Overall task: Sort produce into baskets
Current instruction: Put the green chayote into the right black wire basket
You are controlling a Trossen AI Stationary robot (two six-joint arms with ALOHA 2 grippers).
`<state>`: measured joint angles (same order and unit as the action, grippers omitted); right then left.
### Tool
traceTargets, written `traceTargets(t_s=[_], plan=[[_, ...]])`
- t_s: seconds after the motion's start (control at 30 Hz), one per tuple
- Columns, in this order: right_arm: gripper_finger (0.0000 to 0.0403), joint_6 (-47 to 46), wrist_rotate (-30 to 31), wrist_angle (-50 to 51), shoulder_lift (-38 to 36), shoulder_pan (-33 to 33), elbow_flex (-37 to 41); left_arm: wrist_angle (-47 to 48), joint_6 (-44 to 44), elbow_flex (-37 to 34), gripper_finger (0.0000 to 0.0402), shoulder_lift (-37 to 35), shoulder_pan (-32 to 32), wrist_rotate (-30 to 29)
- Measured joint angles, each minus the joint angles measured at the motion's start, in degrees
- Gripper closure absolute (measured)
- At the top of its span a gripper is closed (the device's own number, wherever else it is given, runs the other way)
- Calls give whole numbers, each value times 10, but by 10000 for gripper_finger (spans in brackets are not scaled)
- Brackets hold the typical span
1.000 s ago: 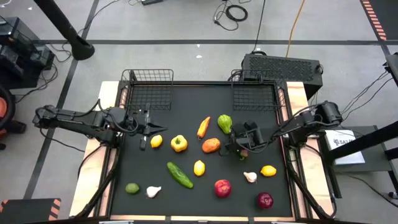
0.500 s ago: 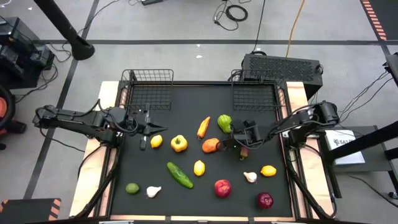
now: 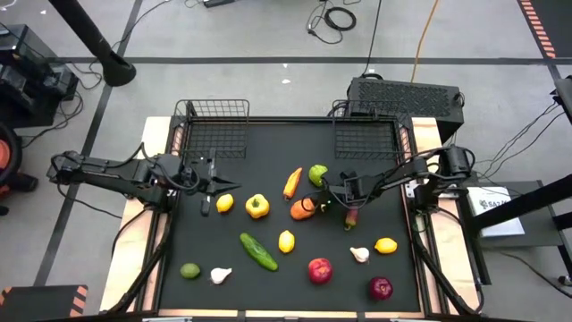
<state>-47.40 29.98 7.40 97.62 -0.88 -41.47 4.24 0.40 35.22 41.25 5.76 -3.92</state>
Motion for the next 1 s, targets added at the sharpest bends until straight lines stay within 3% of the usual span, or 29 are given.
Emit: traceTargets(t_s=[0.3,0.73,1.0], plan=[[197,5,1,1,-1,0,0,15,0,0,384,0,0,0],[198,64,-15,2,-98,0,0,23,0,0,384,0,0,0],[197,186,-66,-9,-192,0,0,23,0,0,384,0,0,-10]])
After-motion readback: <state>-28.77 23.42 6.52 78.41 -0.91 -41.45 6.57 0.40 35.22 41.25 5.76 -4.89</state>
